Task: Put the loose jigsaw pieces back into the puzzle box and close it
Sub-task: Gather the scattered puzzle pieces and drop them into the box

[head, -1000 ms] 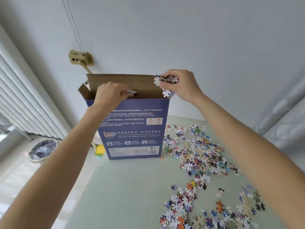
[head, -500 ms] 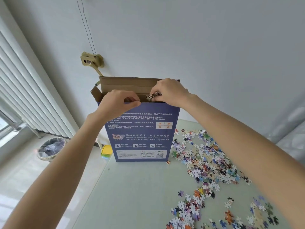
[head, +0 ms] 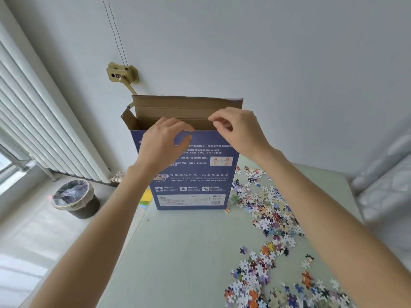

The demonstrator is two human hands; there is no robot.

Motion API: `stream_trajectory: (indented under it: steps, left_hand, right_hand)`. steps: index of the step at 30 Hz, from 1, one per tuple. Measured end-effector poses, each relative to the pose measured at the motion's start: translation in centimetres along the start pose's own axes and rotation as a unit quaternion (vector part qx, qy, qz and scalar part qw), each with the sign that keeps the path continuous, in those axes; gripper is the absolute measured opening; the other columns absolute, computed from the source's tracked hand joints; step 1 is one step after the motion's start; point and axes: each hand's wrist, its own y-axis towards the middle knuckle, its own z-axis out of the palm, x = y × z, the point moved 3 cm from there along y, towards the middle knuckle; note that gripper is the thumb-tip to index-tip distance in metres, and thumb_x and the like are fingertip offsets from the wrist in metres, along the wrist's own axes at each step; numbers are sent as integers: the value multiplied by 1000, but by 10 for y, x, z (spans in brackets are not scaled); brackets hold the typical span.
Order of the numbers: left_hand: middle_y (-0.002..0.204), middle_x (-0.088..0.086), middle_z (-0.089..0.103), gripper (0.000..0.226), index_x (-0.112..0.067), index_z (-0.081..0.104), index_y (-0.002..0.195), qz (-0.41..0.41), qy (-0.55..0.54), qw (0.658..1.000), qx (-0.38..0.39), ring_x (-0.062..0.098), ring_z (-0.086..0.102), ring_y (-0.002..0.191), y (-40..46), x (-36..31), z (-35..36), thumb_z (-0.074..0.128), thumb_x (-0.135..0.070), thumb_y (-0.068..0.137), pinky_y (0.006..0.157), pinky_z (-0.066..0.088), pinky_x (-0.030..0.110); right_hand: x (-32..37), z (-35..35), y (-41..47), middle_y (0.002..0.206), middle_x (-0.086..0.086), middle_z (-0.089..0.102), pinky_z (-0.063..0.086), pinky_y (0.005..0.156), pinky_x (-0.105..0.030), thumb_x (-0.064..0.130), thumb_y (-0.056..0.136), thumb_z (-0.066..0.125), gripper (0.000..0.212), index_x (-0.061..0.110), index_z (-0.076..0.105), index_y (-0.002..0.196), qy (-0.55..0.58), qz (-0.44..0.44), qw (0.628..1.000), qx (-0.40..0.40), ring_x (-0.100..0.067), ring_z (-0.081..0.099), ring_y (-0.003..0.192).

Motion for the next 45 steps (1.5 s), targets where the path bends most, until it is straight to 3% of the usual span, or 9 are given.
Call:
stream_trajectory:
  steps: [5,10,15,18,22,26,34,39,45]
  left_hand:
    - [95,-4,68,18,-18,68,100,25,-93,995,-24,13,59,90,-57,-53,28,56,-23,88,72,45,20]
    - [103,-6,66,25,-23,63,110,-71,-205,962,168,13,61,92,-138,-95,108,60,-27,86,77,54,35]
    - [143,9,35,84,-26,21,146,-124,-124,836,520,26,37,128,-211,-131,187,68,-44,79,103,38,39]
    - [145,13,25,103,-25,10,148,-125,-85,793,590,31,28,132,-242,-144,212,72,-54,70,103,38,44]
    - [142,10,20,113,-31,10,148,-123,-73,784,604,31,21,130,-263,-160,226,76,-59,60,98,41,45]
    - [139,8,19,119,-30,8,148,-109,-78,790,598,27,21,128,-278,-182,228,78,-60,57,95,45,41]
    - [136,7,29,101,-25,21,145,-115,-84,812,567,25,33,122,-286,-196,231,80,-42,65,95,46,36]
    - [130,5,45,88,-26,27,142,-120,-117,800,576,25,42,119,-284,-193,232,78,-37,70,99,39,34]
    - [121,6,56,67,-22,41,134,-111,-162,795,574,23,53,111,-283,-195,229,75,-28,76,89,41,28]
  right_hand:
    - [-12,-8,-108,96,0,69,54,67,-19,11,90,56,19,12,67,107,17,58,995,-80,-10,63,77]
    - [-59,16,-249,106,1,66,56,74,-33,9,87,59,31,17,62,117,-15,259,965,35,-10,62,85]
    - [-89,37,-383,137,-6,45,39,103,-35,26,84,65,70,19,29,143,-48,473,855,210,-21,44,124]
    - [-95,34,-433,148,-11,27,31,108,-48,47,79,66,85,26,18,146,-133,527,791,281,-32,25,135]
    - [-96,26,-476,155,-11,-3,17,109,-62,65,69,65,104,32,5,147,-111,635,704,299,-42,-2,141]
    - [-82,40,-478,155,-9,-2,23,106,-64,64,64,70,107,37,5,145,-116,591,728,327,-44,4,139]
    - [-61,80,-452,151,-8,14,37,99,-43,63,62,72,118,31,-2,148,-135,471,796,356,-31,24,131]
    - [-71,83,-442,143,-10,26,40,96,-35,60,63,73,118,30,-3,148,-117,454,810,353,-29,31,124]
    - [-71,85,-436,135,-6,38,41,96,-35,50,66,76,114,22,2,147,-92,448,819,346,-27,33,121]
